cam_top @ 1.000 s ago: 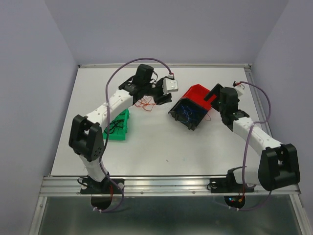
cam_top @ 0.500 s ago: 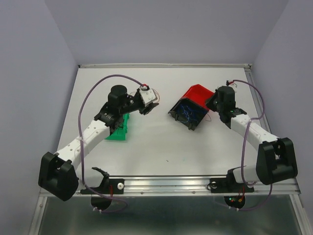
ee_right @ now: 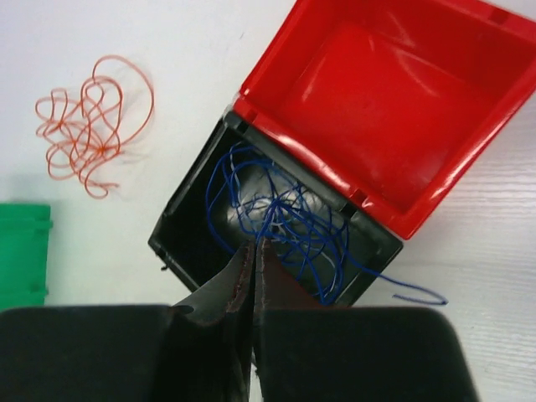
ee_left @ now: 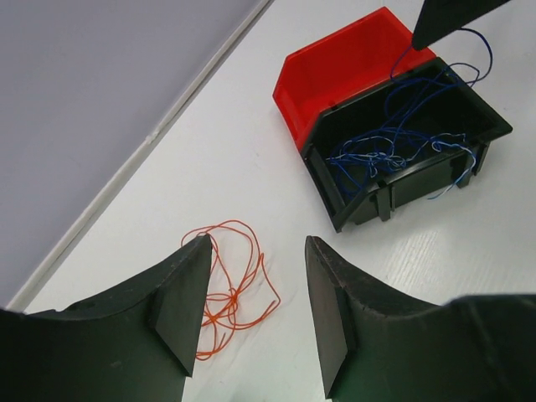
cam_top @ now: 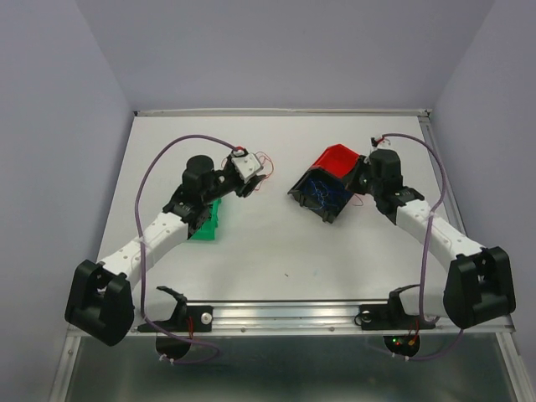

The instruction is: Untangle the cables

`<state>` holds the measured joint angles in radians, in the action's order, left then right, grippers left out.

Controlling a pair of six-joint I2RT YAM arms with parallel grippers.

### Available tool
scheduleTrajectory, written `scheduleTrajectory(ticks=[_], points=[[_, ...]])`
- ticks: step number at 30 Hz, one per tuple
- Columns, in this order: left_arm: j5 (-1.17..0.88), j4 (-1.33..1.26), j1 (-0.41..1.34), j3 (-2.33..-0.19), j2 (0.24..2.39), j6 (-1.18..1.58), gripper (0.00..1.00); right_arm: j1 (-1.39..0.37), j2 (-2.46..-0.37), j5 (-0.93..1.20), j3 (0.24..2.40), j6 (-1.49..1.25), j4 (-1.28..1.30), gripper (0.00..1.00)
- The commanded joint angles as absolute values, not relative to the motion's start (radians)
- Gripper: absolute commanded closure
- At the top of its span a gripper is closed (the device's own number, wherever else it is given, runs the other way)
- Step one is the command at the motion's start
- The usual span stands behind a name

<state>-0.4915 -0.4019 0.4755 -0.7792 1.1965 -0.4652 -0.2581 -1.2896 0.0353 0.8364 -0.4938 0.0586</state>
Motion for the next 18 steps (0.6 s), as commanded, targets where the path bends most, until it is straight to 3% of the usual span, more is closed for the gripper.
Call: scheduleTrajectory(ticks=[1, 18], points=[[-0.472, -0.489, 0.472, -0.776, 1.221, -0.443, 0.41, -0.294, -1.281, 0.097, 0.904, -0.397, 0.104, 0.99], [-0.457, -0.495, 0.471, -0.769, 1.229, -0.451, 0.42, -0.37, -1.75, -0.03, 1.153, -0.35, 0.152, 0.99]])
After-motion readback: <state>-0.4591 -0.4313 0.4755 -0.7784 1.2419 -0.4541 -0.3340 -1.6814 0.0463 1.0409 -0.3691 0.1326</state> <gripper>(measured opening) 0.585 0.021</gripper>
